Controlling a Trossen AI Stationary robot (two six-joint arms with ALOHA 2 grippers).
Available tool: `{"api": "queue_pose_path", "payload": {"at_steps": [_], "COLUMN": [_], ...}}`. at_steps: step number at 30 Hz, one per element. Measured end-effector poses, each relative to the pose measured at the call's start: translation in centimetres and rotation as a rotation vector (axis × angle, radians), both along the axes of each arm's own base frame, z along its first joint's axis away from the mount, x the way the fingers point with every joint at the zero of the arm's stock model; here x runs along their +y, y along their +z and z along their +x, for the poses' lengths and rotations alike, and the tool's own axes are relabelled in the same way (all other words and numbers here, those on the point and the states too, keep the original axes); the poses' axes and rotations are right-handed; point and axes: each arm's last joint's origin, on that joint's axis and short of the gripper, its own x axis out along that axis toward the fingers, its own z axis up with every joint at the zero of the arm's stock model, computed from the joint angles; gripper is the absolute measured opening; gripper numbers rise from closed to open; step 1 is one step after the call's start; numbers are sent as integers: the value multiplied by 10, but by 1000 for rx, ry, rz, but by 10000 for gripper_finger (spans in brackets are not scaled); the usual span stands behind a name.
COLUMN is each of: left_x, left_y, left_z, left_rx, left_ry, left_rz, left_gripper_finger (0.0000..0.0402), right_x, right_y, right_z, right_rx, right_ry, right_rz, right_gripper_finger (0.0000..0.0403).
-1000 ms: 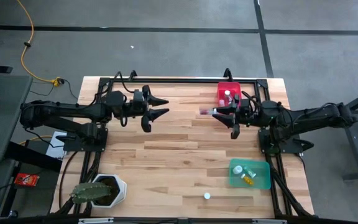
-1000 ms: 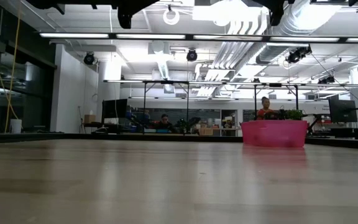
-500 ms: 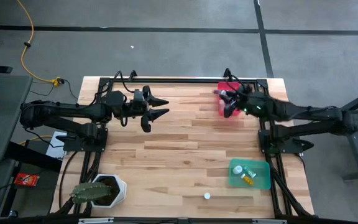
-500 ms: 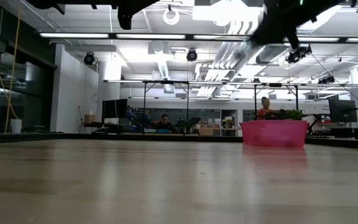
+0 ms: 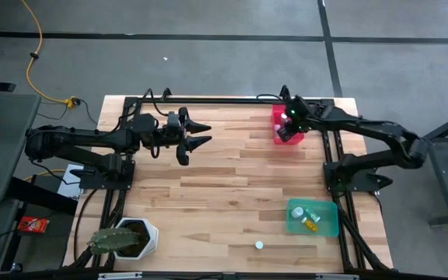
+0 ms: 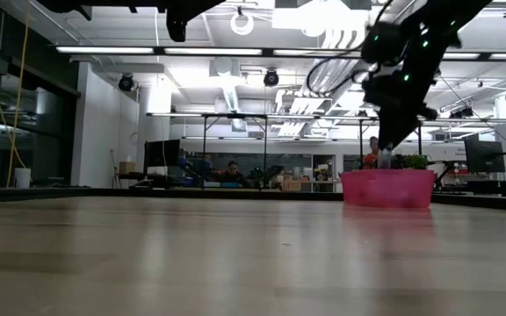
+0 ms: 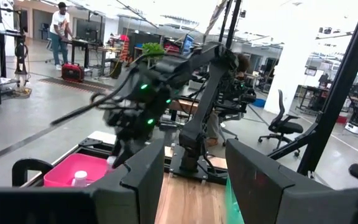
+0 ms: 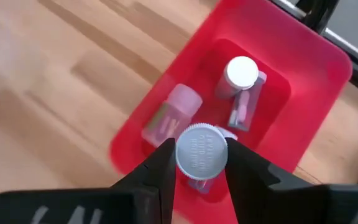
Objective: Pick and place medicine bottles into bin by pill shape (circle, oval)
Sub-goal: Put the blue capsule bottle into the red bin
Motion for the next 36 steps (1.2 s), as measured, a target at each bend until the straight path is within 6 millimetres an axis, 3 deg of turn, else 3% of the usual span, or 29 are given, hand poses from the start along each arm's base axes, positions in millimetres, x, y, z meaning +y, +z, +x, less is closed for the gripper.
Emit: {"api": "queue_pose_path", "payload": {"at_steps": [11,20,24,28,33,36], "left_x": [0,0,0,0,1,1], "left_y": [0,0,0,-1,-8,-9], "left_z": [0,0,0,0,0,0], "left_rx": [0,0,0,15,77,93], "left_ry": [4,4,4,4,21,27], "left_rz": [0,0,0,-4,-20,-24], "left_gripper_finger": [158,158,158,158,158,158], "right_x": [-31,-33,-29,-13,21,46], "right_y": [-34,-35,-25,-3,37,49], "right_z": [11,13,9,7,17,24], "right_rx": [74,60,24,-111,-429,-664], "right_ry": [-74,-48,-13,69,278,382], "right_rz": [48,39,47,48,-39,-115], "right_gripper_finger": [105,204,232,235,236,236]}}
